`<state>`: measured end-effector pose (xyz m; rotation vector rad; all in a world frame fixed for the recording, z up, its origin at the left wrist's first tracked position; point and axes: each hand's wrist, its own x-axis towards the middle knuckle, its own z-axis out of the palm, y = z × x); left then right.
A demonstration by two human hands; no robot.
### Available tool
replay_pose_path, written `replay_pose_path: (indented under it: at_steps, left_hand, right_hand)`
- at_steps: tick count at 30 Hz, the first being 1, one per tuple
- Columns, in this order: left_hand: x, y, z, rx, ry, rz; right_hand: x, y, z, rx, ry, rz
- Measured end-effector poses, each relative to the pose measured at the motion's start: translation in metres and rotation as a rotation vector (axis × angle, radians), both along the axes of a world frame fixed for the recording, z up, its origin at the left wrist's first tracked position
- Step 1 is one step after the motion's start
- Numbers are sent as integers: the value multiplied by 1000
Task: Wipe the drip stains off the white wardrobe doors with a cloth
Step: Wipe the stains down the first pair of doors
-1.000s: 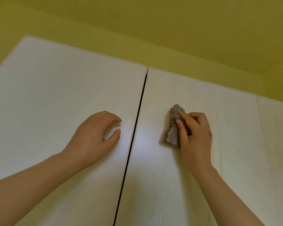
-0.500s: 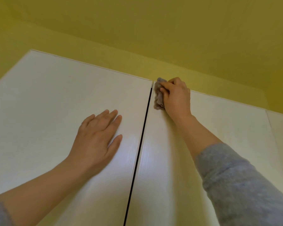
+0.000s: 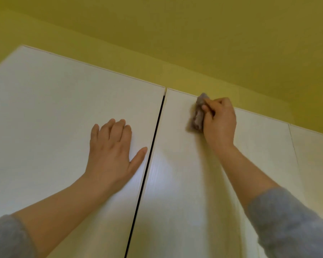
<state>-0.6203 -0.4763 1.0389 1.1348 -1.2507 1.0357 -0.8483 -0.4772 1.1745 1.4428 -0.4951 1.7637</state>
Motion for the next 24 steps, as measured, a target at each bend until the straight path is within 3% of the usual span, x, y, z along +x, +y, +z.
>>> replay_pose_path:
  at_steps: [2,5,9,13,15,19,24]
  left_hand:
    - [-2,-5,0,-3,2,16]
    - [2,-8,0,-19,-14,15]
    - [3,-3,1,-2,-22,-18]
    - [-14,9,-5,69,56,-87]
    - [-32,12,-8,86,56,-129]
    - [-61,2,-9,108,68,-144]
    - [-63,-17,-12,3,36,-39]
  right_hand:
    - [-3,-3,34,64,-47,13]
    - [-1,-12,43,93,53,-52]
    - [-6,-4,-23,84,272,-67]
    - [-28,11,-105,289,453,-19]
    - [-39,11,-107,282,407,17]
    - [-52,9,-46,47,95,10]
    - [-65,-6,33,94,-41,-25]
